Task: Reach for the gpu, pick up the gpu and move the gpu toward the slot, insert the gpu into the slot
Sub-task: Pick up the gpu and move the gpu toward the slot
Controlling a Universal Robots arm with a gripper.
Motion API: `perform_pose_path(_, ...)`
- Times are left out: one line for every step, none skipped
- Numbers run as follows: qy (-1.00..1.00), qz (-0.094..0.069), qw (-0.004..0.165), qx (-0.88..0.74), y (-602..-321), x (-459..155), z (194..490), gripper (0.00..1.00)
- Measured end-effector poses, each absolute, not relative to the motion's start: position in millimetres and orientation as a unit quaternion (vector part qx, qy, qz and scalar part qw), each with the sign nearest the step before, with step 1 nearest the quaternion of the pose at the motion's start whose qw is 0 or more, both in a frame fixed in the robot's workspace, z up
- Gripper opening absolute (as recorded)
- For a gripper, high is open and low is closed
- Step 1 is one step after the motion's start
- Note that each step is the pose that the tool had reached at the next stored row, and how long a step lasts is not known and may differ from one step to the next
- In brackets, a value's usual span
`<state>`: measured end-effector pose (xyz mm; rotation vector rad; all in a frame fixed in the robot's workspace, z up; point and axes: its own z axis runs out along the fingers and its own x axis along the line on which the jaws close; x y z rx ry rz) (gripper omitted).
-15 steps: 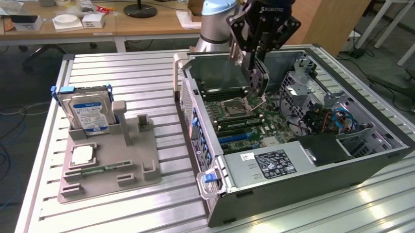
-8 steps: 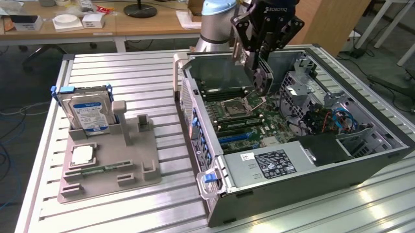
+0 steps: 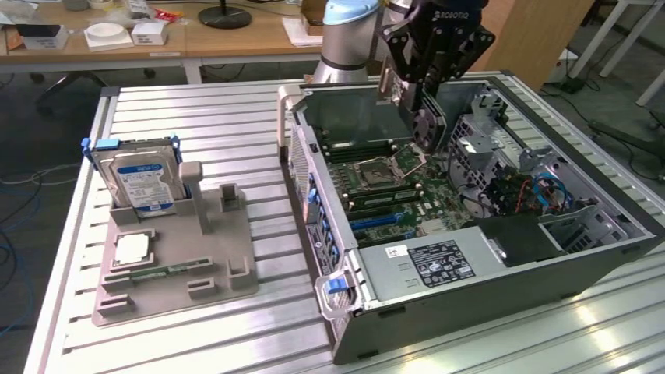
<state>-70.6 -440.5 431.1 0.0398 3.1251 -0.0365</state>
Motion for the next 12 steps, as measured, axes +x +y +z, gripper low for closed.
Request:
perform_pose_path(1.0,-0.012,0.008,0.013,-440.5,-69.0,431.1,0.26)
perform_pose_path(1.0,-0.012,0.008,0.012,-440.5,-67.5,431.1,0.26)
perform_pose_path(1.0,-0.012,0.008,0.013,-440.5,-66.1,431.1,0.26)
perform_pose_path(1.0,-0.012,0.008,0.012,-440.6,-64.7,431.1,0.26)
perform_pose_path(1.0,-0.012,0.008,0.013,-440.5,-63.3,431.1,0.26)
perform_pose_path(1.0,-0.012,0.008,0.013,-440.5,-62.0,431.1,0.26)
perform_pose_path(1.0,-0.012,0.008,0.013,-440.5,-60.8,431.1,0.26)
perform_pose_path(1.0,-0.012,0.008,0.013,-440.6,-59.5,431.0,0.26)
perform_pose_path(1.0,-0.012,0.008,0.013,-440.5,-58.2,431.1,0.26)
perform_pose_path(1.0,-0.012,0.008,0.013,-440.5,-56.9,431.1,0.26)
perform_pose_path(1.0,-0.012,0.008,0.013,-440.5,-55.8,431.1,0.26)
perform_pose_path(1.0,-0.012,0.008,0.013,-440.5,-54.5,431.0,0.26)
